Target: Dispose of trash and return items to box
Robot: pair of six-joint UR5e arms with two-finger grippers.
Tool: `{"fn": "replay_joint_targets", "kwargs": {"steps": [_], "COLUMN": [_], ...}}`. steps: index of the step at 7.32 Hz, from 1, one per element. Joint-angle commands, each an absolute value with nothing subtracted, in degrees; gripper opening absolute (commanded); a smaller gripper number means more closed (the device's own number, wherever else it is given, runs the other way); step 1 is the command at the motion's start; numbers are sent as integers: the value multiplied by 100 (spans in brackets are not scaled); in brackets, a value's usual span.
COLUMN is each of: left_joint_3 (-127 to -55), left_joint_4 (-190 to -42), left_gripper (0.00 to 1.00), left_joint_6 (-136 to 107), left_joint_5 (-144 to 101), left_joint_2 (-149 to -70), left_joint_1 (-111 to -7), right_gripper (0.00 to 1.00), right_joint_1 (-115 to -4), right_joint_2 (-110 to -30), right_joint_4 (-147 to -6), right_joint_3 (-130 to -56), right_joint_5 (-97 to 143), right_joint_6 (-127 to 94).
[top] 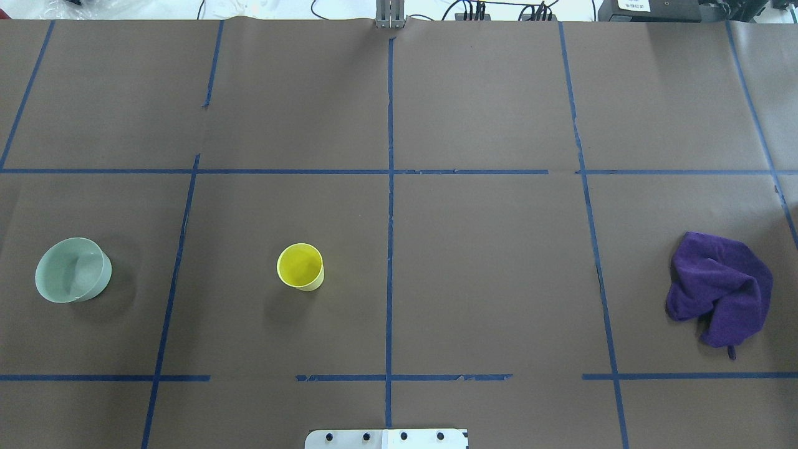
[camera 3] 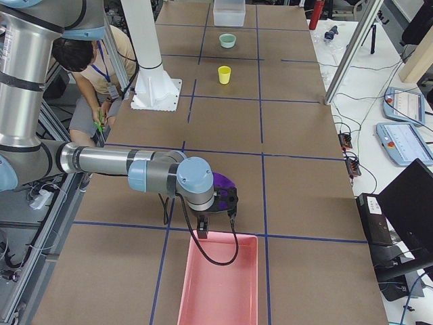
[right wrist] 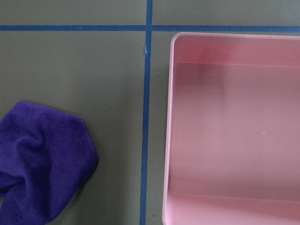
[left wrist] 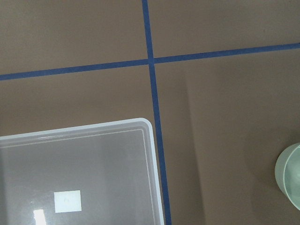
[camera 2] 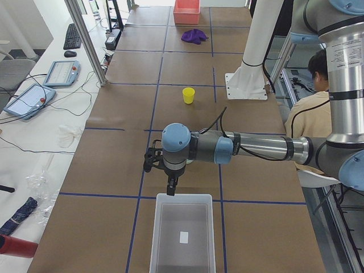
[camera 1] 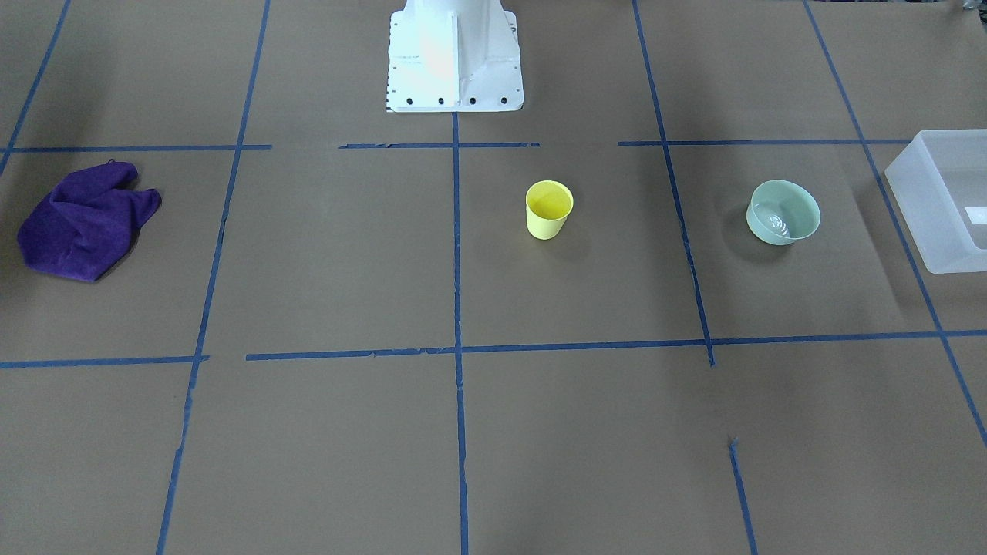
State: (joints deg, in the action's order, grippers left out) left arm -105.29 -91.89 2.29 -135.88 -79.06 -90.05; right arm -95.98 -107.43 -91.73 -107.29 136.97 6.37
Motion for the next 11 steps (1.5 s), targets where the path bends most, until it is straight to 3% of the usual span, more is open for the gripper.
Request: {"fn": "replay_joint_targets", "kwargs": {"steps": [1,5,8,11], "left_joint_3": [-10529,-10600,-10143,-10404], "left_joint_4": [-9193,-9594,-11717,-13524], "left_gripper": [100,100,100,100], "left_joint_6": [237,263,-7,-2759], "left_joint_5": [-13597,-13632,-13606,-13562], "left_joint_2": [-7954,-8409,-9061,-9044], "left_joint_1": [-8983,-8913,-8622,-8064], "right_gripper": [100,100,100,100], "right_joint_1": [-9598,-9510,-9518,-9519], "right_joint_2": [-10740,-10513,-10108,-10108], "right_joint_4": [-9176,-9176,-8468,-8157], "right_joint_3": [-10740,-11038,-11013,-10934], "right_joint_5": [13693,13685,13745,14089], "right_joint_6": [650,563,528,527]}}
